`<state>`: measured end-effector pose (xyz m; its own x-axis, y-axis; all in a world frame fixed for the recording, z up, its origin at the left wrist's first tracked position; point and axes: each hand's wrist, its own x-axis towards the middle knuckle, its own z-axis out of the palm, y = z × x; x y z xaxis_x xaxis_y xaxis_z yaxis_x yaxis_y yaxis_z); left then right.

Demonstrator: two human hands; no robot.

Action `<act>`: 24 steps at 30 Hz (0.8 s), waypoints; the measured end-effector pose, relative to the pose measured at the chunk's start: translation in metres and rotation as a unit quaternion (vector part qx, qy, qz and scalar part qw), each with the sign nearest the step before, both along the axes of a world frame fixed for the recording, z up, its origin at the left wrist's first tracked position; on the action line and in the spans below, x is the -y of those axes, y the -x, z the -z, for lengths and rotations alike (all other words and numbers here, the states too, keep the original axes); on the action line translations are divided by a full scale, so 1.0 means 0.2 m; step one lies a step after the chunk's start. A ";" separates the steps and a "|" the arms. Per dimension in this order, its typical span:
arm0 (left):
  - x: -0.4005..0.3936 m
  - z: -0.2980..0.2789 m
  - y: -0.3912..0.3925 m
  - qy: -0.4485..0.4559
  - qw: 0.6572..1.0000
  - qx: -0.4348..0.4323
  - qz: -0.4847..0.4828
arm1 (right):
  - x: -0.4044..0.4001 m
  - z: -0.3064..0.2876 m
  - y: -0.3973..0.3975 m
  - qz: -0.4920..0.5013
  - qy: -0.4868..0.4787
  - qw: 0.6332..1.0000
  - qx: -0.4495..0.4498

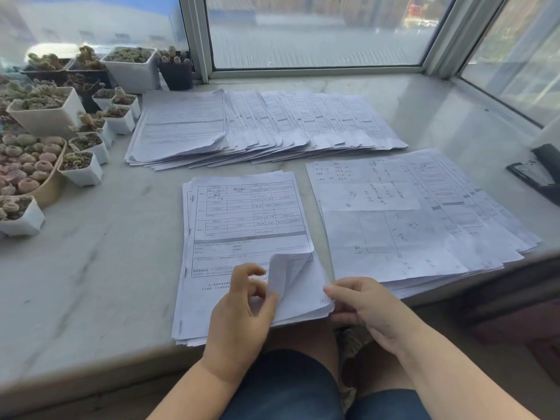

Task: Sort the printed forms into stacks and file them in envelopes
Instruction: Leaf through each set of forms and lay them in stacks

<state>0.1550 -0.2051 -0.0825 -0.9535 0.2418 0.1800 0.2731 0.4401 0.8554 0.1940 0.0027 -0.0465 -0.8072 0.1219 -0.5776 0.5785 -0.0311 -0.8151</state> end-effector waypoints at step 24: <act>0.08 -0.44 0.33 0.034 0.973 -0.228 0.035 | -0.10 -0.44 0.32 0.083 -0.023 0.992 -0.096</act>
<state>0.0892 -0.2214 0.0048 -0.7594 0.3299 0.5608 0.6483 0.4579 0.6084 0.1307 0.0236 0.0420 -0.8681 0.2853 -0.4062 0.4030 -0.0728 -0.9123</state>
